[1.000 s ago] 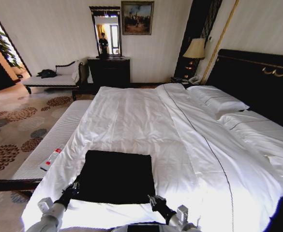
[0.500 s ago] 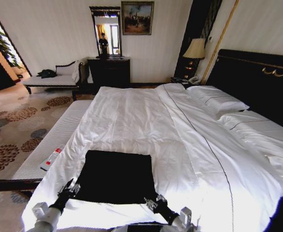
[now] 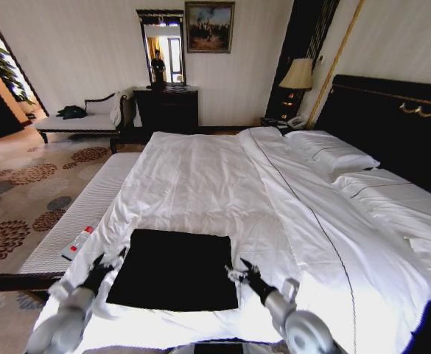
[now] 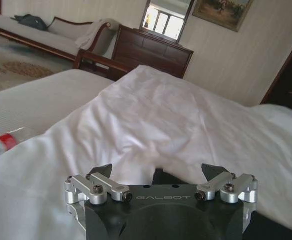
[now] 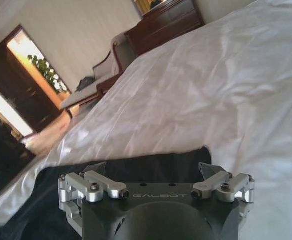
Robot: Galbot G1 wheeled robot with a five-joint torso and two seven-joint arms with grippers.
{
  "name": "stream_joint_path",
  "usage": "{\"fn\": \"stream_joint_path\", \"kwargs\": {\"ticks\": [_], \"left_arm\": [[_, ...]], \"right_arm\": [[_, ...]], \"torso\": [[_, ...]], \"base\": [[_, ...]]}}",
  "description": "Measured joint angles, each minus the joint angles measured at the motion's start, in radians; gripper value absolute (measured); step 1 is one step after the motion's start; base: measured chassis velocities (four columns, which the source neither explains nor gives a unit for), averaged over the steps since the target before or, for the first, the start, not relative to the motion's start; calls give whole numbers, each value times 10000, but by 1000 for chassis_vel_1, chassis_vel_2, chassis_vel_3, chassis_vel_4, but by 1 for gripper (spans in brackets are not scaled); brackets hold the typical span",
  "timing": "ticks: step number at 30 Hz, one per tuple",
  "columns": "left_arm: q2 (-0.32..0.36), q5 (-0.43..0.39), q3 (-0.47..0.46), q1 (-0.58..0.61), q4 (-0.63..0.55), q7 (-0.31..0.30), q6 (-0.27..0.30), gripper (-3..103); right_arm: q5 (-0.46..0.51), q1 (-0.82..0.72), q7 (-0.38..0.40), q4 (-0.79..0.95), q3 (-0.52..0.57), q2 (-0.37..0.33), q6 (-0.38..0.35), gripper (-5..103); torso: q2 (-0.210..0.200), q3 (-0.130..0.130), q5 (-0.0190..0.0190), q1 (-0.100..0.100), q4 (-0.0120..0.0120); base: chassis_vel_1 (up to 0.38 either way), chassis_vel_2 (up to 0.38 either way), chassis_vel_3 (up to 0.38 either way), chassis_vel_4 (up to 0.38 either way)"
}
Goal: Fold the clothes on the bed.
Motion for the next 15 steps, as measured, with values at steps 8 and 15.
{"fn": "stream_joint_path", "kwargs": {"ticks": [8,15], "left_arm": [[658,-996,1306,-1947,1005,169,833,100],[1226,-1398,2081,-3076,2090,662,1167,100]], "right_arm": [[1232,1426,-132,-1427,-137,264,-519,100],[1639,2155,-563,-2473,-404,516,-908,100]], "torso": [[0,0,0,0,2],[0,-1,0,0,2]], "base": [[0,0,0,0],[0,0,0,0]]}}
